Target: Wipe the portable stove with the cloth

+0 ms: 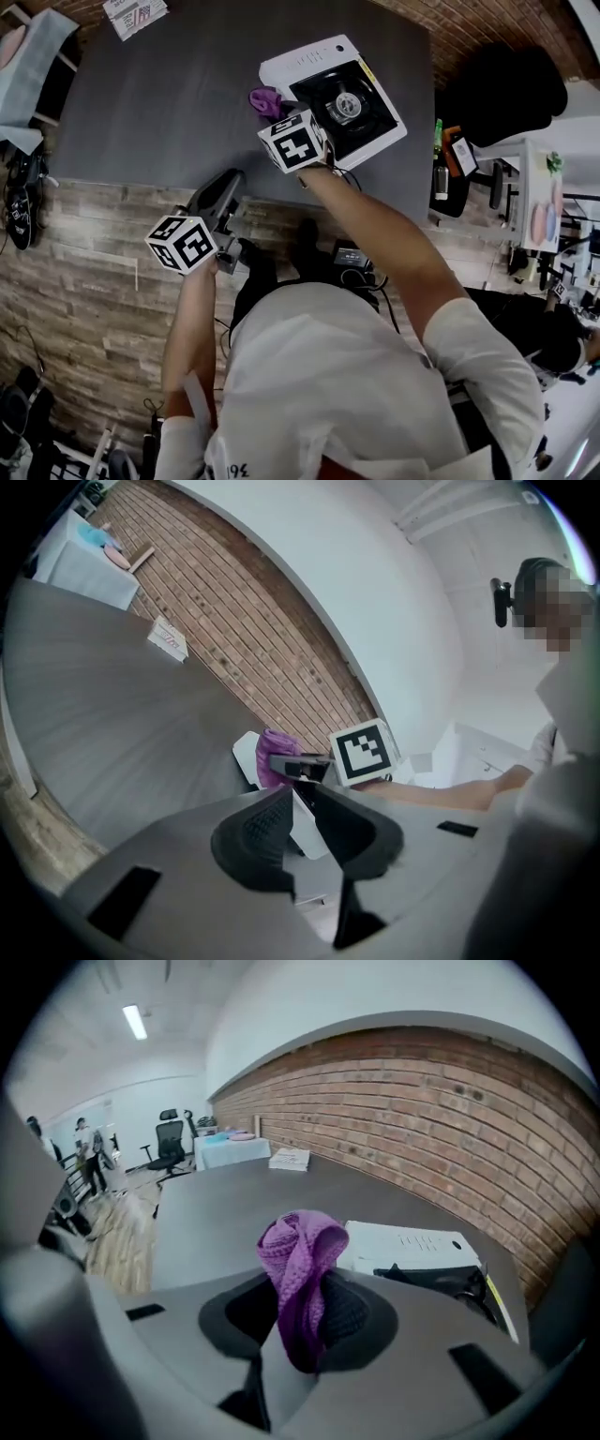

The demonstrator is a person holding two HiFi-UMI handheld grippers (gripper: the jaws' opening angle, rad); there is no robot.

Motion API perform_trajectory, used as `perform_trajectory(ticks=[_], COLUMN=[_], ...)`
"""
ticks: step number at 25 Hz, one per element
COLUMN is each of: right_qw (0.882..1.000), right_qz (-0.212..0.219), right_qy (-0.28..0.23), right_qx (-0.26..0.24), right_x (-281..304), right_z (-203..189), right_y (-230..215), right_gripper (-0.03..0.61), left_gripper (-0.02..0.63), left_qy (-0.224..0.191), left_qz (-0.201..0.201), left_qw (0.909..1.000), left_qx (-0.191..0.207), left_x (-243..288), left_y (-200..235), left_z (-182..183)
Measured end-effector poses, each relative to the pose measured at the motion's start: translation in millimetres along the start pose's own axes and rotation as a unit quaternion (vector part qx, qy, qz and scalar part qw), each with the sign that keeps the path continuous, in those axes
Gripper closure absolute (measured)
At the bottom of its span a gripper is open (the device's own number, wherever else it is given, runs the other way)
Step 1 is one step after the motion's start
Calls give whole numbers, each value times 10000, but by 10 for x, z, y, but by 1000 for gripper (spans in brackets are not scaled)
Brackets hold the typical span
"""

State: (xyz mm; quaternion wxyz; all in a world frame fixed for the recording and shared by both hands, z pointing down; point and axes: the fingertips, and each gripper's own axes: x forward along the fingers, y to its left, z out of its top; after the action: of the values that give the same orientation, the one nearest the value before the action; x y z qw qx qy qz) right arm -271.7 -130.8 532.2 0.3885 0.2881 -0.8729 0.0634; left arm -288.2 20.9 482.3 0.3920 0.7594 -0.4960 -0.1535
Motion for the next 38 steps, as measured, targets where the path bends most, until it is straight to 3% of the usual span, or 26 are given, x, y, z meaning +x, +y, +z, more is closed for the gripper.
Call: perform_trajectory(ticks=[8, 19, 38], right_qw=[9888, 9596, 9487], right_qz=[-1219, -1848, -2199], right_qy=[85, 429, 644], right_qx=[857, 2078, 2178], right_x=[503, 898, 586], right_z=[187, 125, -225], right_y=[-288, -467, -472], right_gripper=[469, 471, 471], left_gripper=[546, 546, 546], left_qy=[8, 93, 201], left_qz=[108, 162, -135], left_qw=[9999, 9998, 9997], left_qx=[80, 50, 38], left_x=[-185, -341, -251], left_y=[263, 385, 209], left_z=[166, 148, 57])
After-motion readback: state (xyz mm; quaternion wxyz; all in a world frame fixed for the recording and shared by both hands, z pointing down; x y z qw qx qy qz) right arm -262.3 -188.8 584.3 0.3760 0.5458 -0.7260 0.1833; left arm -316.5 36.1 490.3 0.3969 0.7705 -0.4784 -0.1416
